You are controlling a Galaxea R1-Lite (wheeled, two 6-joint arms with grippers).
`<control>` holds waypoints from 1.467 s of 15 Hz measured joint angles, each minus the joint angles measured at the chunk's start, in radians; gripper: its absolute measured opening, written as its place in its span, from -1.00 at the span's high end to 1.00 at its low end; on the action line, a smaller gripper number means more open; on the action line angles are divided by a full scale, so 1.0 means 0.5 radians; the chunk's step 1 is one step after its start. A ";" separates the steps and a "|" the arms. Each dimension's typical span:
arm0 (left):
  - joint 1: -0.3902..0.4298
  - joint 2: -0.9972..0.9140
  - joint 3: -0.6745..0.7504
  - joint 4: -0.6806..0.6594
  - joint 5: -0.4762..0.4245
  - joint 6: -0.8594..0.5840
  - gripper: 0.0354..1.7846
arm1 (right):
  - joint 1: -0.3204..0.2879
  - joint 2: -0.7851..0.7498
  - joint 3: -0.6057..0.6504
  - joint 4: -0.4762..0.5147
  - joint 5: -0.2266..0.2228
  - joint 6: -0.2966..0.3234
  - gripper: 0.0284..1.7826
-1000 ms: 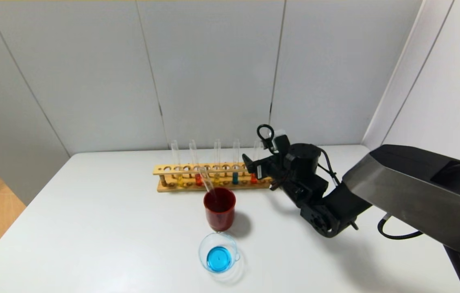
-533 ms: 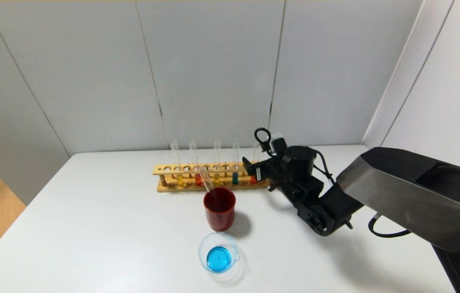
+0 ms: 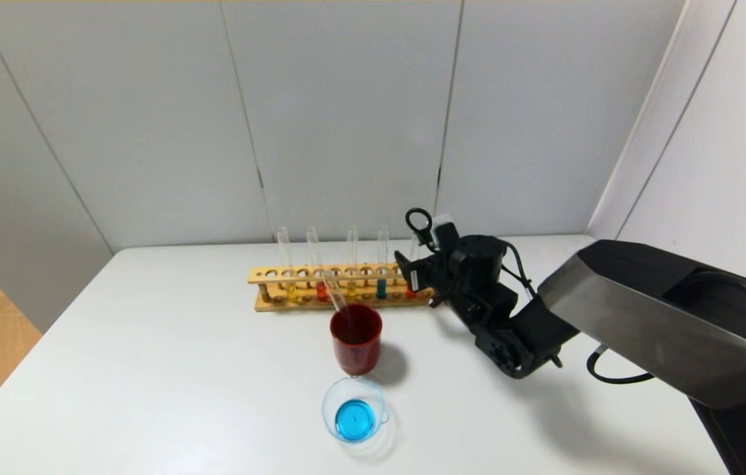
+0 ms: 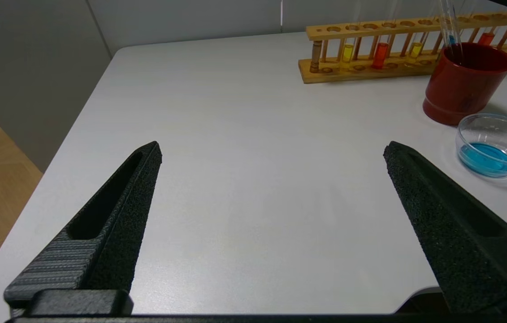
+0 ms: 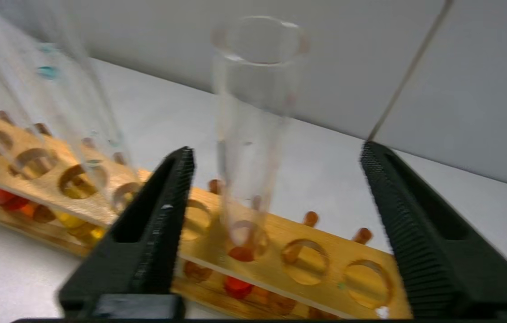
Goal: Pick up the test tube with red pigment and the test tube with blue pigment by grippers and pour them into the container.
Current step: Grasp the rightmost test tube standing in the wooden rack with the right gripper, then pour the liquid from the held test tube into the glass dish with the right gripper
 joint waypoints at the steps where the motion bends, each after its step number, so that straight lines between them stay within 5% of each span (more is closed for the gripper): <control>1: 0.000 0.000 0.000 0.000 0.001 0.000 -0.96 | 0.006 0.009 -0.011 0.000 0.000 -0.009 -0.22; 4: 0.000 0.000 0.000 0.000 0.001 0.000 -0.96 | 0.017 0.030 -0.040 0.001 0.000 -0.025 0.41; 6: 0.000 0.000 0.000 0.000 0.000 0.001 -0.96 | 0.021 0.035 -0.046 -0.005 0.003 -0.025 0.63; 16: 0.000 0.000 0.000 0.000 0.001 0.000 -0.96 | -0.017 -0.146 -0.141 0.018 -0.005 -0.020 0.63; 22: -0.001 0.000 0.000 0.000 0.001 0.000 -0.96 | -0.025 -0.505 -0.303 0.288 -0.017 -0.054 0.63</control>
